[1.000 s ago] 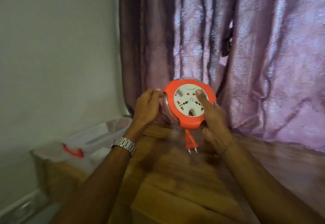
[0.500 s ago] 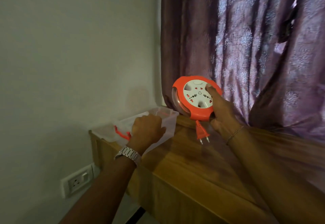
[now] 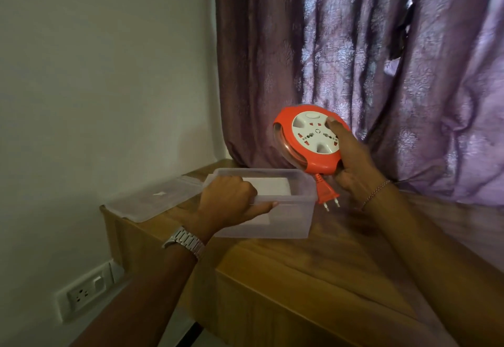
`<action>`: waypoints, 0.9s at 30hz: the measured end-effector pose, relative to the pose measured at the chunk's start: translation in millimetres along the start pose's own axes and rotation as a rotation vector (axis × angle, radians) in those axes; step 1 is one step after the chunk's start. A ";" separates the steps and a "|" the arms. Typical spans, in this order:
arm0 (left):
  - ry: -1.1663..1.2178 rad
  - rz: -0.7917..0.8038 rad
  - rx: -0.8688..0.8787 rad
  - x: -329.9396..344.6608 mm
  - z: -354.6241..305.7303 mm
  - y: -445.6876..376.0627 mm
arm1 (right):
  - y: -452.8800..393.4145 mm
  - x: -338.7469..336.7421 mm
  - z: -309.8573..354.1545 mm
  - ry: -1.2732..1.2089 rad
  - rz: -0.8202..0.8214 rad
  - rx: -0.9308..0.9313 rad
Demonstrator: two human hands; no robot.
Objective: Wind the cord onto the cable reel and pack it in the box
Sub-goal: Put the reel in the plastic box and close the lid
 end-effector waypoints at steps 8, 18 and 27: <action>0.179 -0.120 0.182 -1.9 -93.5 -27.4 | -0.1 -63.4 62.0 -0.043 -0.026 -0.045; 0.357 -0.167 0.354 -24.5 -220.6 -44.5 | 4.6 -151.7 143.4 0.328 -0.125 -0.192; 0.601 -0.085 0.326 -47.0 -221.4 -55.5 | 4.1 -192.2 143.3 0.682 -0.064 -0.137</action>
Point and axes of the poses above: each hand's wrist, its own y-axis away from the middle knuckle, its own x-axis out of the palm, z = x × y, the point moved 10 cm from there along -y, towards the middle knuckle, and after that the axes turned 7 degrees about -x, right-handed, at the moved point
